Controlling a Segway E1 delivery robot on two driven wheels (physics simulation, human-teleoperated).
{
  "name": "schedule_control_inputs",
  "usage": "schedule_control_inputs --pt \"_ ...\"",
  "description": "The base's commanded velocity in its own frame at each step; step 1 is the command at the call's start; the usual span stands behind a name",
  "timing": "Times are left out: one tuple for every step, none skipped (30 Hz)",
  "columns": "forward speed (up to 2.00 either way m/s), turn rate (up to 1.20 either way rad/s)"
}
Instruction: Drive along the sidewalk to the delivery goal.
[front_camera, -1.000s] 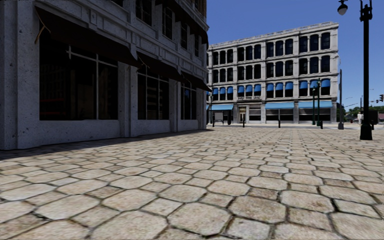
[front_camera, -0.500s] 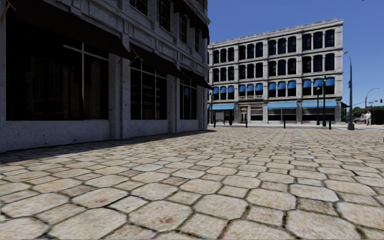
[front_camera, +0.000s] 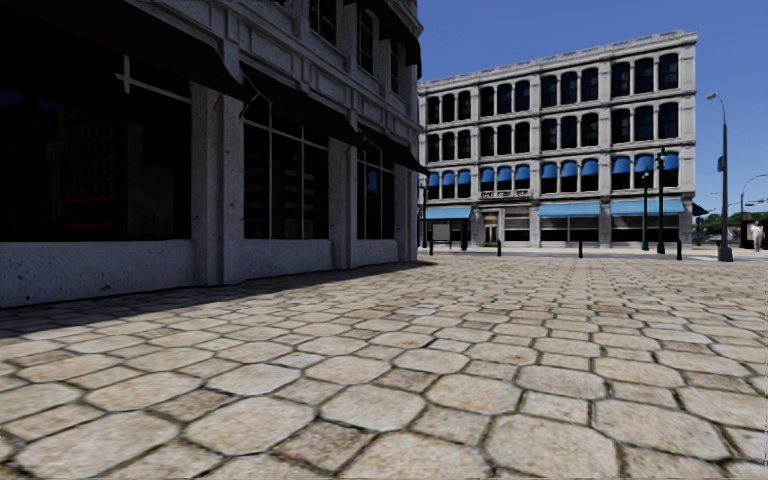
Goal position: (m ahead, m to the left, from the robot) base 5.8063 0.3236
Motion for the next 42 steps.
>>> schedule_control_inputs --pt "2.0 0.0" --pt "2.0 0.0" --pt "2.0 0.0" --pt "2.0 0.0" --pt "2.0 0.0" --pt "2.0 0.0" --pt "2.0 0.0" --pt "2.0 0.0" --pt "2.0 0.0" --pt "2.0 0.0" --pt "2.0 0.0" --pt "2.0 0.0" --pt "2.0 0.0" --pt "2.0 0.0" --pt "2.0 0.0" --pt "2.0 0.0" --pt "2.0 0.0" --pt "2.0 0.0" --pt "2.0 0.0" --pt "2.0 0.0" --pt "2.0 0.0" --pt "2.0 0.0" --pt "2.0 0.0" --pt "2.0 0.0" --pt "2.0 0.0" --pt "2.0 0.07" --pt "2.0 0.07" --pt "2.0 0.13" --pt "2.0 0.16" --pt "2.0 0.19" --pt "2.0 0.23" --pt "2.0 0.23" --pt "2.0 0.26" --pt "2.0 0.26" --pt "2.0 0.26" --pt "2.0 0.26" --pt "2.0 0.26" --pt "2.0 0.26" --pt "2.0 0.27" --pt "2.0 0.27" --pt "2.0 0.27" --pt "2.0 0.27"
